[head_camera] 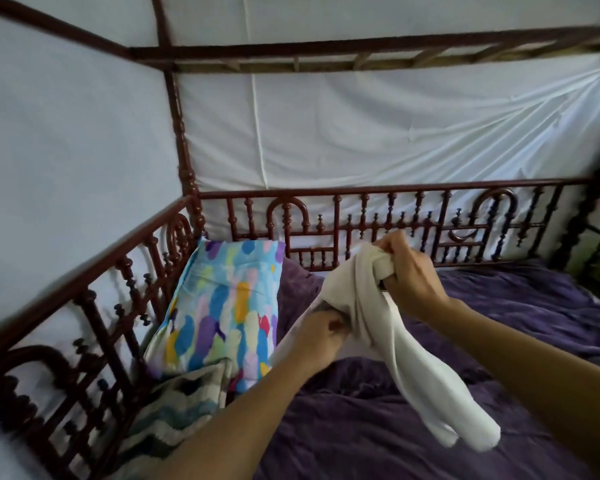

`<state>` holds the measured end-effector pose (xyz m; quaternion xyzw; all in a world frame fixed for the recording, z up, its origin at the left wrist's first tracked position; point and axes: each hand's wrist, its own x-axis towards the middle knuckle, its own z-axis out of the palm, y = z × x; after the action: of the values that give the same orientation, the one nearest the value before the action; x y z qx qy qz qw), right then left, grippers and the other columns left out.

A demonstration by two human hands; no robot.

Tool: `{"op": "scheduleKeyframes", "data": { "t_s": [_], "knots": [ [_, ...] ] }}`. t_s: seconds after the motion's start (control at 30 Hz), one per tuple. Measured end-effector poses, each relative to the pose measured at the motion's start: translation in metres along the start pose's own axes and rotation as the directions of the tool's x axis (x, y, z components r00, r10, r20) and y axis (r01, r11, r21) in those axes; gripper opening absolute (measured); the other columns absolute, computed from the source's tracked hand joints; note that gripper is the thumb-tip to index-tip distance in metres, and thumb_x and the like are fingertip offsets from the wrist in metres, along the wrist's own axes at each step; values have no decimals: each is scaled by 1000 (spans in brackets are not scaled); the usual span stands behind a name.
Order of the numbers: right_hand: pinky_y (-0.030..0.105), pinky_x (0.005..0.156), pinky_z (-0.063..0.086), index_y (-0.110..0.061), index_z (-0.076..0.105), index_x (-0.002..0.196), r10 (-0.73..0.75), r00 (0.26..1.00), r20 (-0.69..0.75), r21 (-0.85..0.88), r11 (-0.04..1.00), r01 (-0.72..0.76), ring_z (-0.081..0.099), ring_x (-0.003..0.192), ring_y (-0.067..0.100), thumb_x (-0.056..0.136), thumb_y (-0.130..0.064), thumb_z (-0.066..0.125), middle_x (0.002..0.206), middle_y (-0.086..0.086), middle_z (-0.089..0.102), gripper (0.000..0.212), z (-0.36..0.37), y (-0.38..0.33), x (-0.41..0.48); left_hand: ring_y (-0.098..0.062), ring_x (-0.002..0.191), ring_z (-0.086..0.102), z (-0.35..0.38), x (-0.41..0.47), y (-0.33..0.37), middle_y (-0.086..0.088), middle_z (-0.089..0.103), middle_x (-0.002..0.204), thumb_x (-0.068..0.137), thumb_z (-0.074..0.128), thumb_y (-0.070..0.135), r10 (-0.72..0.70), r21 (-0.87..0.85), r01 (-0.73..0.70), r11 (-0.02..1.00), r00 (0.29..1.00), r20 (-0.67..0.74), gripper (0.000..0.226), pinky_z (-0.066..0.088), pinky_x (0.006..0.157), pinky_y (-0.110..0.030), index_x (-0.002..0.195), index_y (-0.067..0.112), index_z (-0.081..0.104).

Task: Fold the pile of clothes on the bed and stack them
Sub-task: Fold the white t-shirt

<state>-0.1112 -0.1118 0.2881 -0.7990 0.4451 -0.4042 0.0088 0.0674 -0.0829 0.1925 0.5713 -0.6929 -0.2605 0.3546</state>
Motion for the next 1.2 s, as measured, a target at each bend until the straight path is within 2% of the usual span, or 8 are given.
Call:
{"op": "scheduleKeyframes", "data": {
  "t_s": [0.23, 0.47, 0.63, 0.83, 0.93, 1.03, 1.1, 1.2],
  "knots": [
    [37, 48, 38, -27, 35, 93, 172, 961, -216, -28, 983, -182, 47, 53, 24, 69, -13, 46, 65, -1, 52, 30, -54, 23, -47, -6, 101, 60, 38, -18, 51, 10, 64, 109, 79, 73, 37, 59, -229, 35, 973, 918, 393, 36, 47, 86, -18, 111, 24, 64],
    [32, 56, 38, -26, 40, 100, 215, 950, -225, -229, 936, -266, 55, 66, 29, 65, -3, 69, 79, -4, 56, 51, -115, 49, -92, -6, 57, 43, 59, -10, 79, 4, 49, 66, 95, 56, 23, 128, -279, -108, 954, 990, 54, 24, 34, 53, -18, 73, 15, 47],
    [34, 61, 48, -28, 59, 113, 262, 964, 41, -500, 841, -207, 68, 84, 30, 63, -28, 77, 95, -1, 73, 53, -148, 83, -149, -5, 65, 47, 23, 23, 103, 5, 52, 75, 98, 51, 25, 180, -204, -209, 956, 972, -153, 17, 36, 56, -17, 88, 11, 52],
    [33, 68, 43, -31, 51, 95, 479, 750, 456, -680, 731, -54, 63, 88, 24, 72, -45, 56, 90, -4, 66, 28, -148, 109, -190, 5, 54, 52, 18, 26, 156, 13, 60, 59, 86, 70, 23, 339, -126, -320, 939, 921, 192, 12, 40, 55, -10, 78, 17, 63],
    [25, 86, 46, -36, 55, 114, 484, 564, 669, -361, 875, -322, 57, 107, 9, 65, -34, 76, 114, -13, 60, 53, -155, 112, -188, 2, 62, 57, 31, 15, 187, 11, 62, 65, 86, 70, 23, 343, -174, -301, 938, 878, 335, 8, 47, 62, -13, 84, 16, 67],
    [18, 90, 49, -29, 56, 123, 270, 709, 651, 202, 840, -504, 58, 106, -4, 68, -24, 83, 116, -15, 61, 62, -148, 100, -167, -7, 65, 55, 51, 6, 215, 0, 61, 70, 86, 70, 24, 360, -214, -296, 931, 844, 398, 7, 47, 64, -20, 88, 18, 68],
    [17, 65, 47, -28, 62, 87, 296, 792, 534, 234, 848, -475, 57, 70, -8, 78, -23, 78, 80, -14, 61, 19, -135, 89, -153, -8, 65, 52, 51, 5, 217, 1, 58, 73, 81, 75, 27, 359, -177, -312, 933, 834, 420, 15, 43, 63, -19, 92, 24, 66],
    [25, 57, 35, -14, 57, 64, 303, 874, 379, 268, 868, -417, 41, 56, -1, 90, -15, 65, 64, -7, 49, 26, -136, 96, -154, 1, 70, 52, 51, 4, 196, 18, 53, 80, 69, 83, 26, 194, 220, -308, 926, 886, 422, 41, 39, 62, -14, 101, 30, 58]
  ]
}}
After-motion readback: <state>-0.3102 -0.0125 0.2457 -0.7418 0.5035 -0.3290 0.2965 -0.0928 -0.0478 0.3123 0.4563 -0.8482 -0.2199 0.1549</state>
